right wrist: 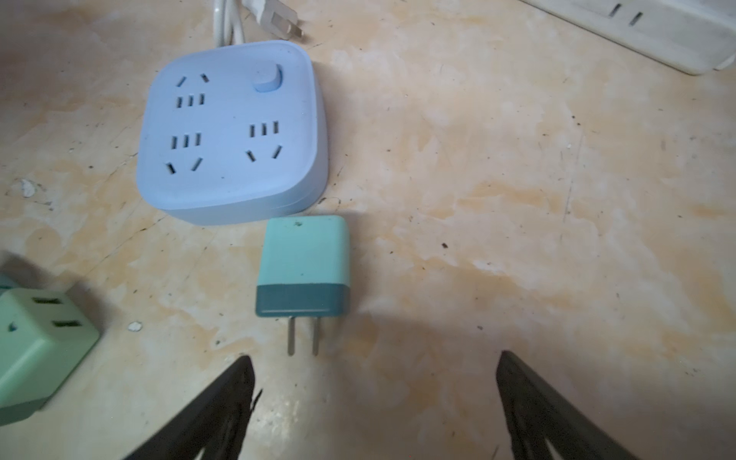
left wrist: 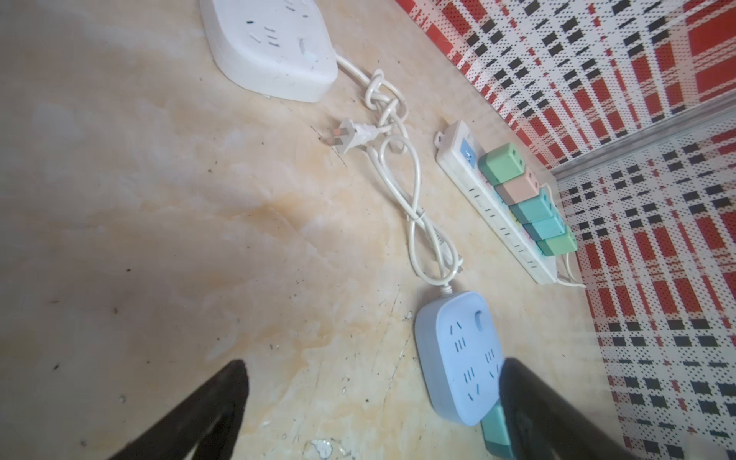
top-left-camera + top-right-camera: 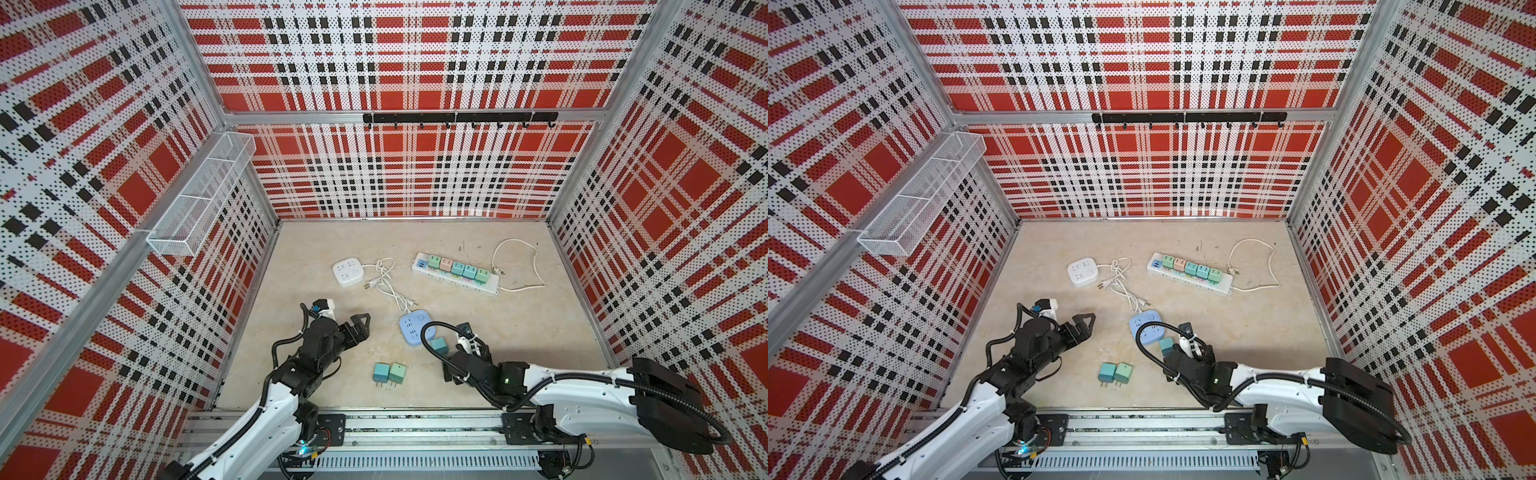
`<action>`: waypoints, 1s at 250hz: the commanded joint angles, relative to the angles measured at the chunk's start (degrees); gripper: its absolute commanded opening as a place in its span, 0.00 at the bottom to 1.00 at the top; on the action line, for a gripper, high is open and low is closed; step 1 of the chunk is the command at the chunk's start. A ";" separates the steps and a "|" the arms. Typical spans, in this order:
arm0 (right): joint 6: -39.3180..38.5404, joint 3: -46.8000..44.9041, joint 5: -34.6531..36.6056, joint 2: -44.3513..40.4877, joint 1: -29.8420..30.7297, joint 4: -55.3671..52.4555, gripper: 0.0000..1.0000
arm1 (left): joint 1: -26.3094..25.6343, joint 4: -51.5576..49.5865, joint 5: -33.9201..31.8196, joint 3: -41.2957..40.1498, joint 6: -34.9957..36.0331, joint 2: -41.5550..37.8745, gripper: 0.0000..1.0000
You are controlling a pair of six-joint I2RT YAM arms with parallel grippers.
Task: Insert plugs into power strip
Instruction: Rotate the plug at the bottom-center of the table, then pick up the plug from the bottom-center of the table.
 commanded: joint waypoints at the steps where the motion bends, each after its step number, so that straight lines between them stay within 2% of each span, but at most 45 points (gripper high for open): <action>1: -2.58 2.30 -0.75 1.90 0.42 3.45 0.96 | 0.95 -1.62 0.71 0.12 6.12 -2.31 0.99; 31: -5.25 3.08 -0.78 5.04 -0.22 5.66 0.96 | 1.66 -5.36 -1.78 0.51 9.87 -3.50 1.00; 85: -10.14 1.86 -8.60 8.28 -4.89 11.23 0.92 | 1.39 -4.50 -4.37 1.62 8.57 -1.21 1.00; 129: -12.42 1.27 -12.23 8.67 -6.52 12.47 0.91 | -0.08 -10.86 -14.31 6.93 12.10 2.97 0.99; 150: -13.12 1.74 -12.58 9.42 -6.80 12.13 0.90 | -0.16 -11.16 -16.48 7.67 13.78 4.98 0.99; 189: -14.17 3.13 -12.48 11.76 -6.88 11.59 0.79 | -0.52 -8.58 -11.92 6.77 15.47 4.76 1.00; 250: -14.70 4.11 -12.11 15.96 -7.05 11.68 0.76 | -0.69 -8.90 -11.21 4.81 15.18 0.75 0.99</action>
